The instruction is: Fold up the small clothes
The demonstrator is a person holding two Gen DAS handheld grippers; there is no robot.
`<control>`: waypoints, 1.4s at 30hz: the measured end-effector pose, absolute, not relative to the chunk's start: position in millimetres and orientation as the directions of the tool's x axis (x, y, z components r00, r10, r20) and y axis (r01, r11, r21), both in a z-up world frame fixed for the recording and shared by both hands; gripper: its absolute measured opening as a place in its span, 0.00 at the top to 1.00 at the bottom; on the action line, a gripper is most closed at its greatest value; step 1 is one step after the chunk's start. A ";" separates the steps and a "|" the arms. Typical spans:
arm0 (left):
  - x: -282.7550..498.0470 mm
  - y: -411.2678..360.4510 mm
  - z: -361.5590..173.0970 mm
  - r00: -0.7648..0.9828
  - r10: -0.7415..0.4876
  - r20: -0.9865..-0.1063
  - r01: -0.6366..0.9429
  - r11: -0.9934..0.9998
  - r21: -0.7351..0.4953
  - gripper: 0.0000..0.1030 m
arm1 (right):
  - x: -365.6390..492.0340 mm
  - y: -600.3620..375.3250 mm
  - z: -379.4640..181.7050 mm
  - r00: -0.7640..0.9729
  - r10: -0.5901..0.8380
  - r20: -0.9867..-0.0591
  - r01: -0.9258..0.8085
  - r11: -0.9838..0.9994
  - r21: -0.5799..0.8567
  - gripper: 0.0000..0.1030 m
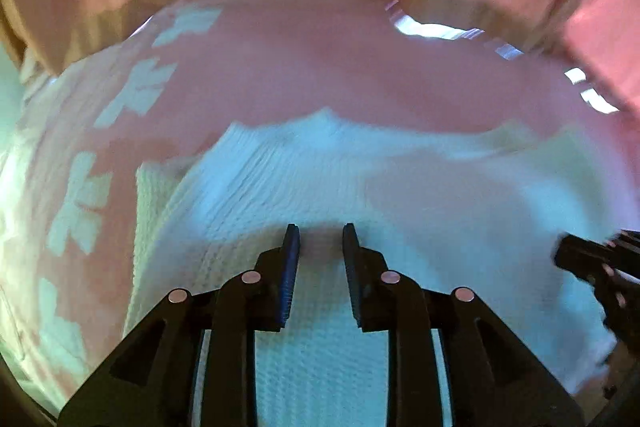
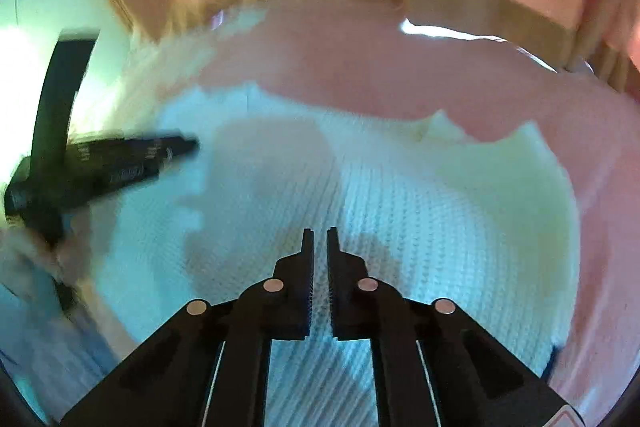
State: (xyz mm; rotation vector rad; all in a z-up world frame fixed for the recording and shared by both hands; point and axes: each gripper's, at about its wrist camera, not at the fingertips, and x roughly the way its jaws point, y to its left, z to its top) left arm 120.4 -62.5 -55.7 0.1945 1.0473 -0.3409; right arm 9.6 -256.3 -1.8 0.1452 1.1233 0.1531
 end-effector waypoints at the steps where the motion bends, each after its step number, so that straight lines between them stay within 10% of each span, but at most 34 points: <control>1: 125.5 -56.7 -56.0 0.472 -0.187 -0.862 0.345 0.939 -0.015 0.78 | 16.4 -265.5 -11.4 0.419 0.073 -0.905 -0.023 0.997 0.070 1.00; 6: 141.5 -26.7 -56.5 0.514 -0.109 -0.851 0.242 0.970 0.022 0.79 | 6.0 -350.3 6.5 0.432 -0.058 -0.900 0.290 0.954 0.078 0.95; 11: 136.4 -31.2 -56.2 0.541 -0.087 -0.837 0.265 0.962 0.072 0.79 | -4.3 -321.6 1.2 0.413 0.109 -0.904 0.151 0.971 0.186 1.00; 38: 136.4 -8.7 -32.6 0.564 -0.129 -0.815 0.164 0.985 -0.043 0.71 | 18.6 -360.4 13.4 0.457 -0.093 -0.885 0.344 0.936 0.079 0.98; 42: 104.8 17.2 -5.3 0.626 -0.157 -0.764 0.160 0.985 -0.072 0.42 | -18.7 -319.7 56.6 0.580 -0.081 -0.811 0.241 0.968 0.075 0.93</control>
